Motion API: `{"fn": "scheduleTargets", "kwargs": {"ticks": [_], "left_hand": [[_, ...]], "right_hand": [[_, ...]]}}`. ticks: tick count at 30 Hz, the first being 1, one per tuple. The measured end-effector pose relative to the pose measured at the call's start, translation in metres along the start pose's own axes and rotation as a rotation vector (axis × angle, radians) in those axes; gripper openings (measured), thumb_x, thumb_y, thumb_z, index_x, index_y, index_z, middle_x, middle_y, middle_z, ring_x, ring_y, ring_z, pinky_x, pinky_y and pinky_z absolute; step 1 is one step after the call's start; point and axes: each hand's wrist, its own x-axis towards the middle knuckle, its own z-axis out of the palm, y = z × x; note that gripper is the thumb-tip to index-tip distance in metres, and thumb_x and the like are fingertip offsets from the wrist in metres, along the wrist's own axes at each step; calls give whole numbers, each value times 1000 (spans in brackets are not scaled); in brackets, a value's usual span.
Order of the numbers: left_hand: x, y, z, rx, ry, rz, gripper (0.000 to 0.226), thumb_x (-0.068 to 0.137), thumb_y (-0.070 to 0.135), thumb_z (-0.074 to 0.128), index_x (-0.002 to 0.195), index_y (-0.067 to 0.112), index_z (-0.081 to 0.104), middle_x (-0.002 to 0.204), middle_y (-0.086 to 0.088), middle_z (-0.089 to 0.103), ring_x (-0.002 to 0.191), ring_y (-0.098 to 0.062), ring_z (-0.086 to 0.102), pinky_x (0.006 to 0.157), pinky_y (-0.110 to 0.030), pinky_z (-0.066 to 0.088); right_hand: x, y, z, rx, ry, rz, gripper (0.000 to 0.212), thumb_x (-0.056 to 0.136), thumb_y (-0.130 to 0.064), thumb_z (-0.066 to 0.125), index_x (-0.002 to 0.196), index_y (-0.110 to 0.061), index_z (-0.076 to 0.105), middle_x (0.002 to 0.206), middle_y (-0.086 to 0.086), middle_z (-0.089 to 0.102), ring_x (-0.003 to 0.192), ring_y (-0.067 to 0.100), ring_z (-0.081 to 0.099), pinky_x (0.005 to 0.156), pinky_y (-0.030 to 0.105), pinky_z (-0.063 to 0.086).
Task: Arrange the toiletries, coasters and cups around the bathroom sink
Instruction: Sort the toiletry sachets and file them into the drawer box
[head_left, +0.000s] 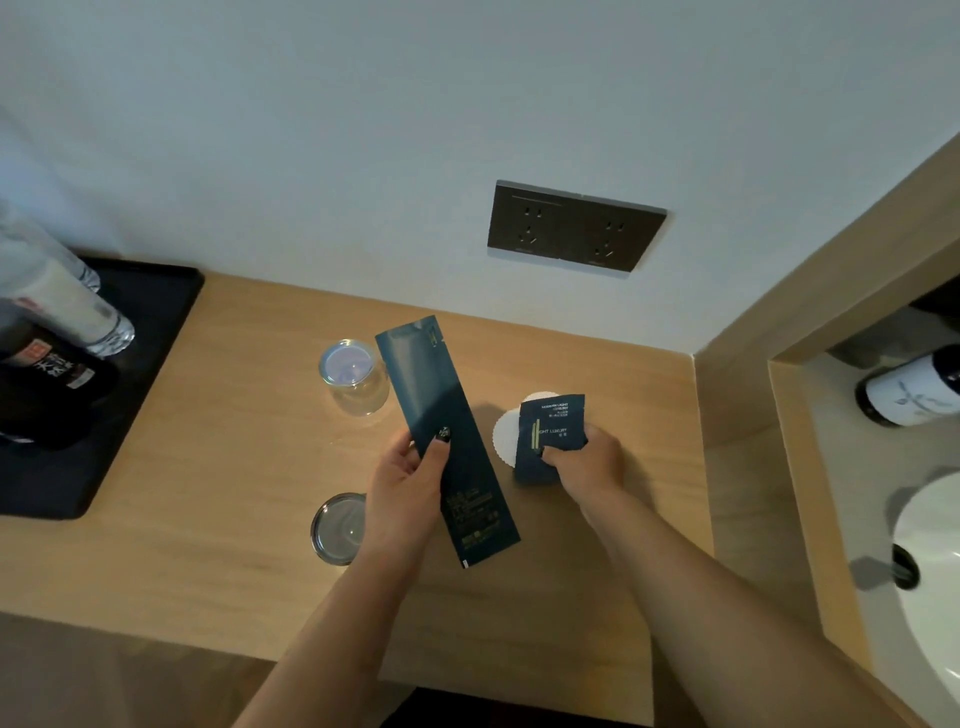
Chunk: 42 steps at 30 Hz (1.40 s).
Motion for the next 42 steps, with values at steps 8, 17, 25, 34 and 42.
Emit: {"fn": "scheduleTargets", "kwargs": {"ticks": [8,17,25,34,42], "left_hand": [[-15,1,4,16,101,114,74,95,8,55,147,45,18,104,15,69,86,-2,69,72,-23,55],[-46,14,21,171,40,251,33,95,6,52,102,33,70,106,19,67,104,-7,63,95,-37,52],[-123,34,43,-6,-134,302,18,92,14,59,83,12,75,85,-4,74,79,-14,63,75,-32,51],[-244,15,88,22,-248,361,13,90,17,63,87,14,76,88,-9,76,83,-22,69,82,-49,56],[-361,-25,149,36,-453,337,14,88,22,66,83,15,77,86,-9,76,83,-23,70,79,-43,57]], "right_hand": [[-43,-13,-32,279,-72,-79,20,79,1,70,95,-9,67,88,6,68,75,17,62,60,23,48],[-116,-25,-79,495,-186,-197,21,81,-1,71,92,-19,68,92,6,76,85,24,73,76,40,60],[-181,-15,-116,492,-271,-390,29,79,5,70,94,-20,69,92,-1,77,86,14,72,72,25,57],[-266,54,-201,521,-214,-486,32,80,0,72,106,-18,68,98,1,76,93,18,72,85,38,57],[-348,143,-293,533,29,-492,28,75,-8,78,100,-19,70,92,-1,76,87,13,72,78,37,60]]}}
